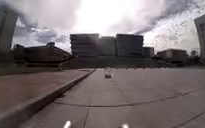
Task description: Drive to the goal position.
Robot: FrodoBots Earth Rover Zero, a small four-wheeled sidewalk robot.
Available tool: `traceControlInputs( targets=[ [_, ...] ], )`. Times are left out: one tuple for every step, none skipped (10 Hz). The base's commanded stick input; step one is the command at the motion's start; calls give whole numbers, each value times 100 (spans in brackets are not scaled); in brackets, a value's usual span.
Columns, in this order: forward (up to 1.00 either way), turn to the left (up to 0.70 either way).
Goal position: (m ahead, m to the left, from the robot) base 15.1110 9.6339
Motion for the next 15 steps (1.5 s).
traceControlInputs(
  targets=[
    [100,0],
    [100,0],
    [100,0],
    [100,-14],
    [100,-16],
    [100,-7],
    [100,-2],
    [100,0],
    [100,0],
    [100,-40],
    [100,-27],
    [100,-6],
    [100,0],
    [100,0],
    [100,0]
  ],
)
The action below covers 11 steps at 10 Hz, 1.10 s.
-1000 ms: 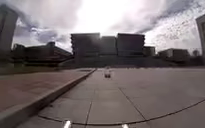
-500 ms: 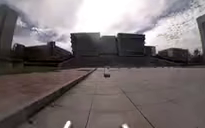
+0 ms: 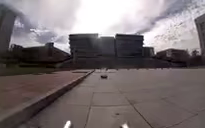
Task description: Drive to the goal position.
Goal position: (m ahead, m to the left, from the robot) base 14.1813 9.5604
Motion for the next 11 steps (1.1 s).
traceControlInputs(
  targets=[
    [100,0],
    [100,0],
    [100,0],
    [100,0],
    [100,0],
    [100,0],
    [100,0],
    [100,0],
    [100,3],
    [100,20],
    [100,39]
  ],
)
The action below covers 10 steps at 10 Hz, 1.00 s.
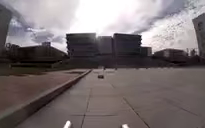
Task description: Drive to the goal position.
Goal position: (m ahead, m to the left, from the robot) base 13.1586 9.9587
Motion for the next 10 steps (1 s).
traceControlInputs(
  targets=[
    [100,9],
    [100,0],
    [100,0],
    [100,0],
    [100,0],
    [100,0],
    [100,0],
    [100,0],
    [100,0],
    [100,0]
  ],
)
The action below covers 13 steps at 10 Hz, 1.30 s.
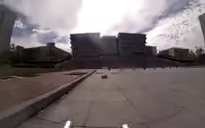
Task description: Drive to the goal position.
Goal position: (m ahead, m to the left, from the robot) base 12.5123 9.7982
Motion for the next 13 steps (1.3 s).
traceControlInputs(
  targets=[
    [100,0],
    [100,0],
    [100,0],
    [100,0],
    [100,0],
    [100,-2],
    [100,-4],
    [100,-15],
    [100,-37],
    [100,-15],
    [100,0],
    [100,0],
    [100,0]
  ],
)
